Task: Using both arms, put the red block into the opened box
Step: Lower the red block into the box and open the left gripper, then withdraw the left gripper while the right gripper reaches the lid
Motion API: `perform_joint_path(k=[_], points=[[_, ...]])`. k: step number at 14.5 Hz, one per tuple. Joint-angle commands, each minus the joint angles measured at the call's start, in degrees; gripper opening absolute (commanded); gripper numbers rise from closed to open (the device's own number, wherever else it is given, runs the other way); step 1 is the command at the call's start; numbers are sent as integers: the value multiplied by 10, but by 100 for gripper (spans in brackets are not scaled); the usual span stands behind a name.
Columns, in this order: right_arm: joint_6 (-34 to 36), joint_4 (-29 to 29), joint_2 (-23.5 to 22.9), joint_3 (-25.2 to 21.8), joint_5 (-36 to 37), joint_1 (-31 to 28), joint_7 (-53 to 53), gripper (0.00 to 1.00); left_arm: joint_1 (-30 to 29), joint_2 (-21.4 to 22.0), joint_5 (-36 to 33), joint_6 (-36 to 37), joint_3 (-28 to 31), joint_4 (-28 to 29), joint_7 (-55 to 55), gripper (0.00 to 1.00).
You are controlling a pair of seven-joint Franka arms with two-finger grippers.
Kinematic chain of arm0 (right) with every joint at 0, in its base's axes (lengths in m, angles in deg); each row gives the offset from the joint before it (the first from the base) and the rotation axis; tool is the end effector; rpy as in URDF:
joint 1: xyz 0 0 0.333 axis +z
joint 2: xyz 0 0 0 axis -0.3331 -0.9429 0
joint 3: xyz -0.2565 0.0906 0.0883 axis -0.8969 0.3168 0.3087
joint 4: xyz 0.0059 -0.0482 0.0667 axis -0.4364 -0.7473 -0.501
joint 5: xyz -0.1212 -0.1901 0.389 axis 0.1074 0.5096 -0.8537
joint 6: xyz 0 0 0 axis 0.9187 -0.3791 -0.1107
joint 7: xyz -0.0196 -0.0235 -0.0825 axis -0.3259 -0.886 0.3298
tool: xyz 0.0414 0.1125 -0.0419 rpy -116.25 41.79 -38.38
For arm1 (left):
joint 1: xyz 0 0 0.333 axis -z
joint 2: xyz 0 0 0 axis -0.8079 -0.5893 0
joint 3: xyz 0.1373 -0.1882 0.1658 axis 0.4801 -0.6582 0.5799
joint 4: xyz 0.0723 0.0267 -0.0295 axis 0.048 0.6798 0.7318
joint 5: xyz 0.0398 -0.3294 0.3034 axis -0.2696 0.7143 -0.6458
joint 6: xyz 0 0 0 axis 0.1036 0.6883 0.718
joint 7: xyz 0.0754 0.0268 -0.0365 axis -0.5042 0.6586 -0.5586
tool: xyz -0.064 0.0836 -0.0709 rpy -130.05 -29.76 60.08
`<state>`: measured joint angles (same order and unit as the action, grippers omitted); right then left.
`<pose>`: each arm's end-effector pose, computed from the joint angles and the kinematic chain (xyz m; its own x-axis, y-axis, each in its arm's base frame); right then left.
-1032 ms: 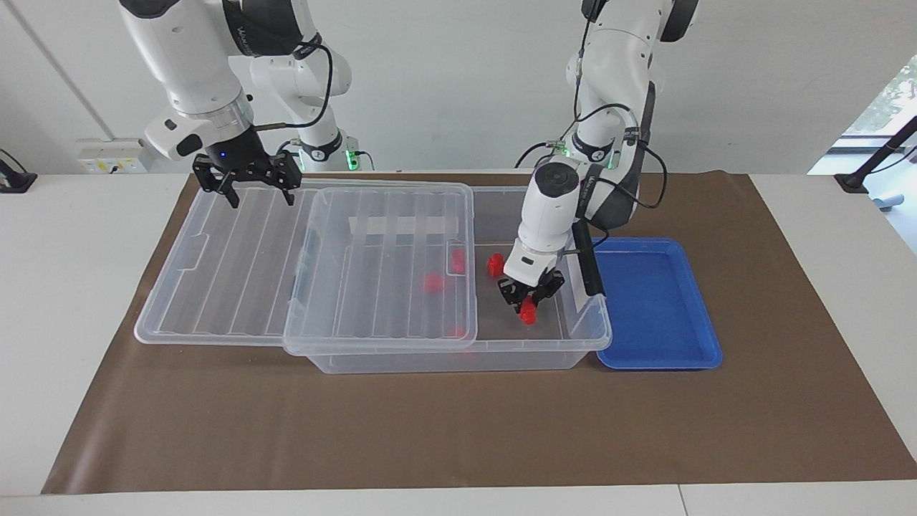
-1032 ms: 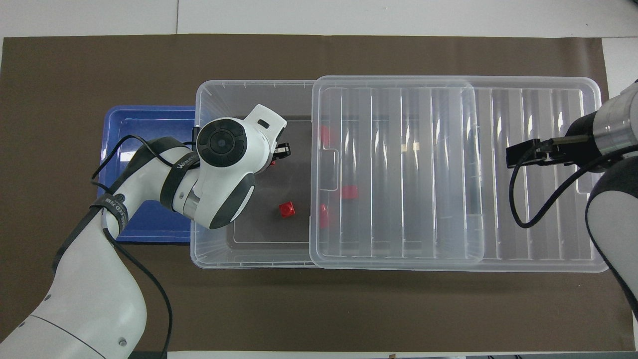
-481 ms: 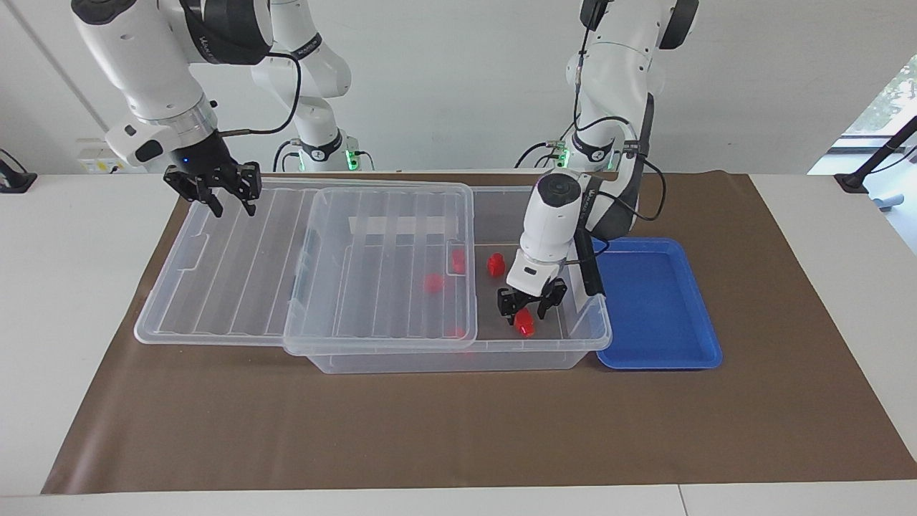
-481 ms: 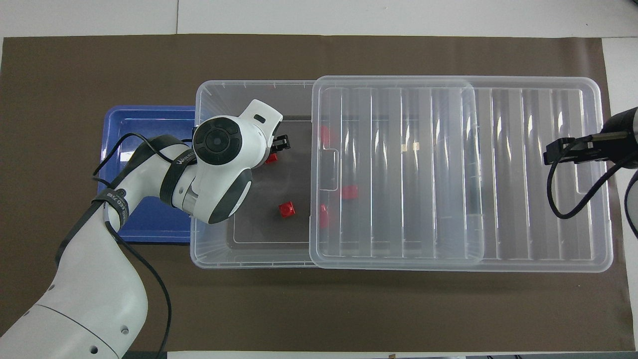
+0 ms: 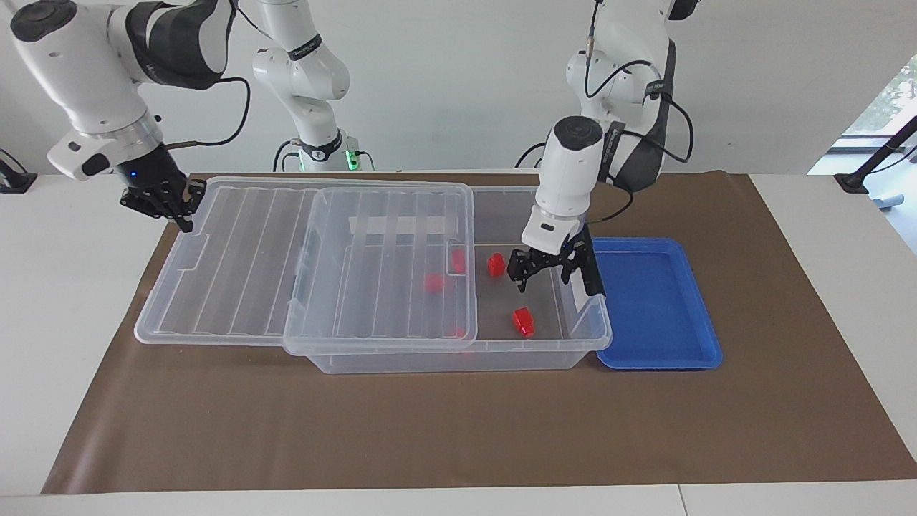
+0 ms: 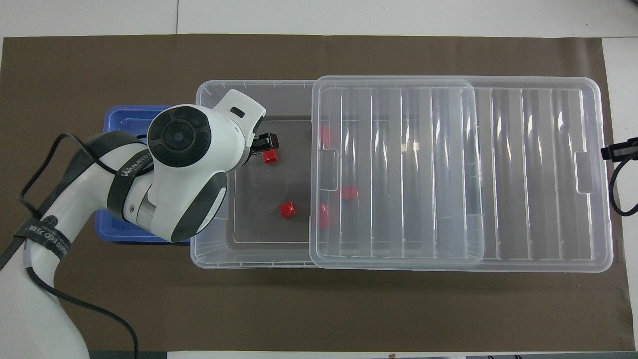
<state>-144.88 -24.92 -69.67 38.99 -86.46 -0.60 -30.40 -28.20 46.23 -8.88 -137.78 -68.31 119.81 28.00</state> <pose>0.6016 -0.1365 0.4970 0.9868 0.1498 0.0617 0.1482 -0.9885 0.0293 0.5774 -0.3264 0.3784 0.9820 0.1073 0.1553 0.1044 -0.9942 0.0264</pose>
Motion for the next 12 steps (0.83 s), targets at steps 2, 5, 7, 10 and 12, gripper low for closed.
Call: perform_joint_path(k=[2, 5, 7, 10, 12], points=[[-56, -2, -41, 7, 26, -65, 54, 0, -43, 57, 25, 61, 2, 12, 104, 100], [-87, -18, -64, 7, 25, -72, 53, 0, -97, 88, 57, 103, 2, 12, 212, 100], [-92, -24, -73, 7, 25, -71, 51, 0, -131, 91, 58, 110, 2, 11, 268, 100], [-111, -44, -68, 10, 24, -58, 36, 0, -180, 89, 82, 111, 3, 3, 335, 100], [-110, -47, -68, 9, 24, -36, 13, 0, -208, 89, 93, 120, 3, -5, 369, 100]])
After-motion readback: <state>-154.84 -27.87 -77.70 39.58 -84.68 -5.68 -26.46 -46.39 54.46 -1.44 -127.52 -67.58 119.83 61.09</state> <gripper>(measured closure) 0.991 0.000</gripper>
